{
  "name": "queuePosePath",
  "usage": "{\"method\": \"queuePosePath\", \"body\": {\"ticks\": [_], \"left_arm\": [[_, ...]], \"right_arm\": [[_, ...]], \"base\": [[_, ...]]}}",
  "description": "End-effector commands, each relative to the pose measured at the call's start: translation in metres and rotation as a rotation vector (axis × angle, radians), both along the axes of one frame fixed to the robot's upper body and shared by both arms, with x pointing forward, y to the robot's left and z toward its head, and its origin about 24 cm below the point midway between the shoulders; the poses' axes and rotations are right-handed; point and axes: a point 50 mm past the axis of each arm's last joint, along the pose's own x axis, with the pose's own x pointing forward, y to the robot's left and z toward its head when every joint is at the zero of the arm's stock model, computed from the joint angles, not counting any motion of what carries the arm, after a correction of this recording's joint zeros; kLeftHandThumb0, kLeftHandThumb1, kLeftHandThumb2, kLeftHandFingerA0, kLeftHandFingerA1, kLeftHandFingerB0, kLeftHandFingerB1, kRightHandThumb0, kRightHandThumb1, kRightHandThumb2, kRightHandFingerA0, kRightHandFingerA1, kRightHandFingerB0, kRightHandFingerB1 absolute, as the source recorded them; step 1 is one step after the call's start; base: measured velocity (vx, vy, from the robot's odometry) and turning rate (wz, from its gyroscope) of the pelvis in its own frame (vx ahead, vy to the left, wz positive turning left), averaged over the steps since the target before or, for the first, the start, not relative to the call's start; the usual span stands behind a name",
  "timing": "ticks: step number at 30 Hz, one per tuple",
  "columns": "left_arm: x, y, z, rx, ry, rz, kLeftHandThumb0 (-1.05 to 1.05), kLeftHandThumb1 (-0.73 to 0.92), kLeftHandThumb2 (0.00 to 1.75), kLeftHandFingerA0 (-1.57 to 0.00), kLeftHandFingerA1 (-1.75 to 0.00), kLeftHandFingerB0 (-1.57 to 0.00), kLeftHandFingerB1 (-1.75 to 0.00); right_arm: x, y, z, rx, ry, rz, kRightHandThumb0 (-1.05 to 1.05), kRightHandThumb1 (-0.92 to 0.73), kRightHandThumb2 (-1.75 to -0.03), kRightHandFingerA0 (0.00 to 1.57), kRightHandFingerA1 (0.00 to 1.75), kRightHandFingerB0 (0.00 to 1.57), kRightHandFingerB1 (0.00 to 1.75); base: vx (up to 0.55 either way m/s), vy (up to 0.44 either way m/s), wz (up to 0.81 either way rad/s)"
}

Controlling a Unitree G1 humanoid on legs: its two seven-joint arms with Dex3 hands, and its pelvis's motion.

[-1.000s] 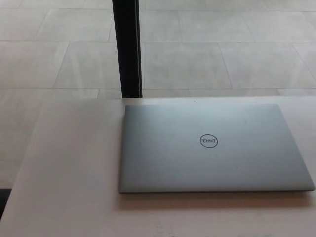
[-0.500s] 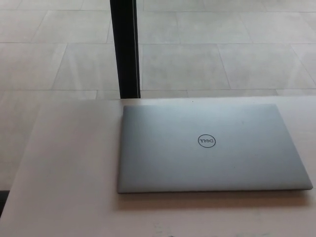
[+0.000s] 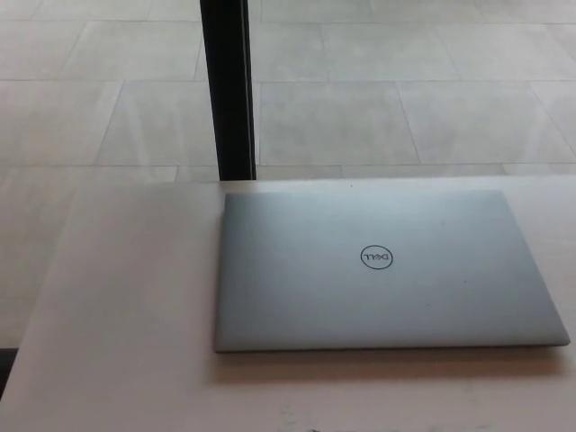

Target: The robot uses its right hand to push down on the lid of a laptop kept in the middle of the desk to close it

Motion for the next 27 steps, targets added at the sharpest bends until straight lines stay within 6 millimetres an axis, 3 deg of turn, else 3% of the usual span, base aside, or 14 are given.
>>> {"method": "queuePosePath", "body": {"ticks": [1, 4, 5, 7, 8, 9, 10, 12, 16, 18, 23, 24, 26, 27], "left_arm": [[0.005, 0.003, 0.003, 0.016, -0.025, 0.017, -0.85, 0.92, 0.79, -0.41, -0.62, -0.36, -0.46], [0.004, 0.001, 0.002, 0.014, -0.024, 0.017, -0.83, 0.92, 0.76, -0.45, -0.65, -0.42, -0.49], [0.003, 0.001, 0.002, 0.011, -0.023, 0.026, -0.89, 0.8, 0.92, -0.44, -0.66, -0.38, -0.52], [0.003, 0.001, 0.002, 0.011, -0.02, 0.019, -0.84, 0.92, 0.76, -0.43, -0.64, -0.4, -0.48], [0.003, 0.002, 0.002, 0.01, -0.027, 0.024, -0.9, 0.8, 0.91, -0.44, -0.66, -0.39, -0.52], [0.003, 0.002, 0.002, 0.006, -0.031, 0.027, -0.86, 0.92, 0.76, -0.45, -0.66, -0.42, -0.47], [0.005, 0.002, 0.003, 0.009, -0.038, 0.032, -0.9, 0.79, 0.93, -0.44, -0.66, -0.37, -0.51], [0.005, 0.003, 0.003, 0.013, -0.035, 0.045, -0.85, 0.92, 0.75, -0.47, -0.62, -0.44, -0.46], [0.005, 0.004, 0.005, 0.032, -0.006, 0.01, -0.88, 0.8, 0.94, -0.45, -0.64, -0.37, -0.5], [0.007, 0.004, 0.005, 0.022, -0.029, 0.019, -0.85, 0.92, 0.74, -0.46, -0.64, -0.43, -0.47], [0.009, 0.004, 0.005, 0.01, -0.057, 0.049, -0.85, 0.92, 0.76, -0.45, -0.65, -0.42, -0.48], [0.01, 0.005, 0.006, 0.02, -0.054, 0.039, -0.85, 0.92, 0.8, -0.41, -0.65, -0.35, -0.48], [0.01, 0.005, 0.007, 0.025, -0.047, 0.032, -0.85, 0.92, 0.8, -0.41, -0.65, -0.35, -0.48], [0.01, 0.005, 0.007, 0.025, -0.048, 0.036, -0.84, 0.92, 0.78, -0.44, -0.66, -0.4, -0.48]], "right_arm": [[-0.011, 0.013, -0.037, 0.255, -0.265, -0.299, -0.9, -0.9, -0.73, 0.84, 1.61, 0.4, 1.01], [-0.01, 0.012, -0.037, 0.264, -0.274, -0.278, -0.91, -0.92, -0.74, 0.79, 1.61, 0.36, 1.04], [-0.008, 0.013, -0.036, 0.272, -0.292, -0.25, -0.92, -0.92, -0.76, 0.75, 1.57, 0.32, 1.02], [-0.008, 0.013, -0.035, 0.272, -0.324, -0.244, -0.9, -0.92, -0.78, 0.67, 1.52, 0.28, 1.1], [-0.007, 0.013, -0.034, 0.264, -0.338, -0.229, -0.91, -0.92, -0.8, 0.59, 1.52, 0.28, 1.06], [-0.008, 0.012, -0.034, 0.258, -0.324, -0.249, -0.91, -0.92, -0.81, 0.68, 1.52, 0.26, 1.03], [-0.003, 0.012, -0.035, 0.272, -0.334, -0.253, -0.94, -0.92, -0.8, 0.68, 1.57, 0.3, 1.01], [-0.002, 0.012, -0.036, 0.292, -0.333, -0.264, -0.92, -0.92, -0.79, 0.84, 1.58, 0.29, 1.14], [-0.002, 0.014, -0.036, 0.298, -0.327, -0.254, -0.91, -0.92, -0.8, 0.84, 1.55, 0.31, 1.14], [0.0, 0.015, -0.036, 0.29, -0.32, -0.239, -0.91, -0.92, -0.78, 0.87, 1.56, 0.35, 1.02], [0.005, 0.016, -0.037, 0.296, -0.306, -0.227, -0.93, -0.92, -0.77, 0.87, 1.6, 0.4, 1.11], [0.009, 0.017, -0.037, 0.296, -0.317, -0.198, -0.9, -0.8, -1.26, 1.08, 1.41, 0.49, 0.92], [0.012, 0.017, -0.037, 0.297, -0.325, -0.195, -0.9, -0.8, -1.26, 1.08, 1.41, 0.49, 0.92], [0.013, 0.017, -0.037, 0.298, -0.326, -0.192, -0.91, -0.92, -0.77, 0.87, 1.57, 0.36, 1.05]], "base": [[0.0, 0.0, 0.0], [0.0, 0.0, 0.0], [0.0, 0.0, 0.0], [0.0, 0.0, 0.0], [0.0, 0.0, 0.0], [0.0, 0.0, 0.0], [0.0, 0.0, 0.0], [0.0, 0.0, 0.0], [0.0, 0.0, 0.0], [0.0, 0.0, 0.0], [0.0, 0.0, 0.0], [0.0, 0.0, 0.0], [0.0, 0.0, 0.0], [0.0, 0.0, 0.0]]}}
